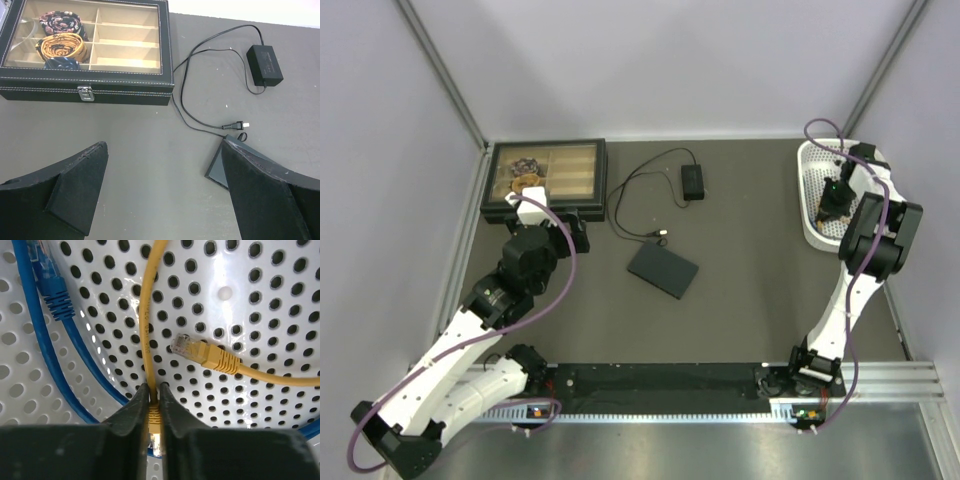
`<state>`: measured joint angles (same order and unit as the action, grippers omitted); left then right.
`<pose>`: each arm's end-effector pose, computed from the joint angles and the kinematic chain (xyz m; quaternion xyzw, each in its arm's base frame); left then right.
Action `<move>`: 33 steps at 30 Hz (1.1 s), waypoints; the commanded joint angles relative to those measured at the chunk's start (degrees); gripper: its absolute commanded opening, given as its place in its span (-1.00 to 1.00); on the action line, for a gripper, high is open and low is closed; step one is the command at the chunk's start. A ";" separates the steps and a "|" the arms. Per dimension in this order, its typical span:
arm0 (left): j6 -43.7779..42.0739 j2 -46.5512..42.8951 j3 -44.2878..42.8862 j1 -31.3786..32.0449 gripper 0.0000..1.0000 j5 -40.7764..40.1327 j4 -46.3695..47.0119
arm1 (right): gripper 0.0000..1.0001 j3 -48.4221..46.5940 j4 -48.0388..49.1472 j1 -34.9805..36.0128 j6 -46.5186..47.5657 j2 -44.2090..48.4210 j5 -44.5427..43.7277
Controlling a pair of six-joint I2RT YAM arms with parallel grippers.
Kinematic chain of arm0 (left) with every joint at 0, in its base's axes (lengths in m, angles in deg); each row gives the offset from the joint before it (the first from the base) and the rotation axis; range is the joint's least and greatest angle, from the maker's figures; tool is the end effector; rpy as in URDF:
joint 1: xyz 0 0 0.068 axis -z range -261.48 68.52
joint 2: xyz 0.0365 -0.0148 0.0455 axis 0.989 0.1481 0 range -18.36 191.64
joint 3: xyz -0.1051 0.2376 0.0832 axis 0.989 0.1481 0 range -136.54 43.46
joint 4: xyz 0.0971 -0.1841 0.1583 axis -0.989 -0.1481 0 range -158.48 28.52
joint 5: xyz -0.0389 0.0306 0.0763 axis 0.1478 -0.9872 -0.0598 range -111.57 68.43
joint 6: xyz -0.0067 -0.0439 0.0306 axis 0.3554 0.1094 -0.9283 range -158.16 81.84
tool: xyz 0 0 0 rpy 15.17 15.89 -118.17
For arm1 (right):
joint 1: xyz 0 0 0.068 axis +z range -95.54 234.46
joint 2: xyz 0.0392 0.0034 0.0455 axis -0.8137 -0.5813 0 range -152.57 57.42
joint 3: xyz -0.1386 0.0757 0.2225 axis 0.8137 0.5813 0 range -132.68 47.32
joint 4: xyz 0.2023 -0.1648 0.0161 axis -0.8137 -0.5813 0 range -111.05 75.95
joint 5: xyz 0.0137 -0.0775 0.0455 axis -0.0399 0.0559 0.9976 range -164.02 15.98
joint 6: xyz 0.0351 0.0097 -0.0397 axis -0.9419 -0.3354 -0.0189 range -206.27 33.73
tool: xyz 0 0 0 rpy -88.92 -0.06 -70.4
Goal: Insert the plug into the switch port
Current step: Pick up the connector from the bin.
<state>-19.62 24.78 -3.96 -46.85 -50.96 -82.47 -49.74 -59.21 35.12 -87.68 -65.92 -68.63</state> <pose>0.1481 -0.0811 0.3420 -0.0412 0.7897 -0.0764 0.6073 0.4222 -0.1446 0.1757 0.1700 0.9711 0.0208 0.1663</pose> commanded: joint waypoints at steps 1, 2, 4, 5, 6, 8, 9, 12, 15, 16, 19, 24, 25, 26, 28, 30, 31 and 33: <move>0.53 -1.21 0.49 -0.18 0.98 0.21 2.19 | -0.99 0.64 1.75 -0.62 1.06 1.09 1.47; 0.53 -1.21 0.40 -0.18 0.98 0.38 2.10 | -1.00 0.73 2.01 -0.62 1.15 2.05 2.08; 0.53 -1.30 0.40 -0.18 0.98 0.29 2.18 | -1.00 0.73 2.19 -0.62 1.15 4.85 2.69; 0.53 -1.30 0.40 -0.18 0.98 0.29 2.10 | -1.00 0.64 2.19 -0.53 1.15 5.66 3.05; 0.53 -1.39 0.31 -0.27 0.98 0.29 2.10 | -1.00 0.47 2.01 -0.53 1.15 6.53 2.96; 0.61 -1.47 0.40 -0.18 0.98 0.29 2.01 | -1.00 0.55 2.10 -0.09 0.88 10.05 2.26; 0.61 -1.56 0.31 -0.18 0.98 0.29 2.01 | -1.00 1.07 2.36 0.08 0.62 11.62 1.82; 0.61 -1.82 0.31 -0.18 0.98 0.30 2.01 | -1.00 2.57 4.12 0.79 -1.31 17.43 0.07; 0.61 -2.26 0.40 -0.18 0.98 0.21 2.10 | -1.00 2.92 4.65 1.14 -2.89 22.61 -1.43; 0.61 -2.35 0.48 -0.27 0.98 0.21 2.18 | -1.00 3.10 4.82 1.31 -3.33 24.19 -1.87; 0.70 -2.27 0.48 -0.27 0.98 0.47 2.10 | -1.00 2.93 4.91 1.84 -3.42 29.12 -2.58; 0.88 -2.44 0.48 -0.27 0.98 0.73 2.27 | -1.00 -1.89 3.16 4.74 -2.29 35.44 -4.85; 0.88 -2.44 0.57 -0.27 0.98 0.65 2.36 | -1.00 -2.95 2.72 6.31 -1.67 36.15 -5.12; 0.79 -2.35 0.57 -0.27 0.98 0.56 2.27 | -1.00 -4.09 2.19 7.11 -1.41 36.77 -5.21; 0.79 -2.35 0.49 -0.27 0.98 0.65 2.36 | -1.00 -7.35 0.96 10.26 -0.62 38.61 -5.12; 0.70 -2.44 0.57 -0.27 0.98 0.56 2.36 | -1.00 -9.28 0.35 13.25 0.00 39.58 -4.77; 0.70 -2.44 0.49 -0.27 0.98 0.65 2.36 | -1.00 -9.64 -0.53 14.75 0.61 40.20 -4.77; 0.62 -2.62 0.66 -0.27 0.98 0.47 2.45 | -1.00 -10.26 -1.59 19.76 0.97 40.82 -5.03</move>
<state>-18.98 23.09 -3.85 -46.87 -50.74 -82.45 -56.03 -58.78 48.39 -88.73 -29.31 -73.46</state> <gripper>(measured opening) 0.991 0.030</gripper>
